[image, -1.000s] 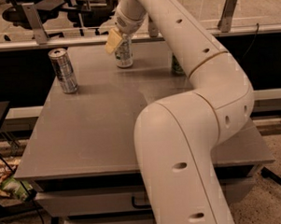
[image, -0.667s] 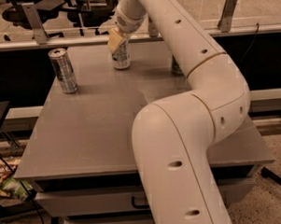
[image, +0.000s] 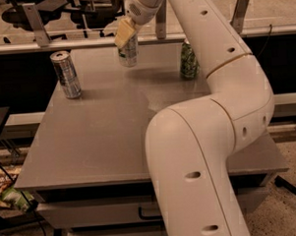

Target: Pick 7up can

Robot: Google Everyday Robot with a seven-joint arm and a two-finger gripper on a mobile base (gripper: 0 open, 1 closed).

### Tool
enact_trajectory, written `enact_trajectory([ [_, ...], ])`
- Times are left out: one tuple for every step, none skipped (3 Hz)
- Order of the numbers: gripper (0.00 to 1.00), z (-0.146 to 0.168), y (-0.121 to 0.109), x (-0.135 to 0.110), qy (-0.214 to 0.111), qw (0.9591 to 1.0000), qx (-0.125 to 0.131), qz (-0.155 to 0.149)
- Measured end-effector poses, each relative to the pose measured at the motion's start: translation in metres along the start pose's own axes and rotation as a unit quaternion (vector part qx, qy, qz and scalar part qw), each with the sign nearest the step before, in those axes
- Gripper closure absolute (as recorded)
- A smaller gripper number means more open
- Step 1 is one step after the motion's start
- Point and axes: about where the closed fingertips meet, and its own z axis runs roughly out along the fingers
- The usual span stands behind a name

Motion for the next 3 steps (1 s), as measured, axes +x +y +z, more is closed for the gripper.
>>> enact_trajectory([
  [1.0, -0.043, 0.022, -0.011, -0.018, 0.9984, -0.023, -0.047],
  [1.0, -0.076, 0.046, -0.022, -0.04, 0.9933, -0.048, -0.097],
  [1.0, -0.07, 0.044, -0.026, -0.044, 0.9933, -0.045, -0.096],
])
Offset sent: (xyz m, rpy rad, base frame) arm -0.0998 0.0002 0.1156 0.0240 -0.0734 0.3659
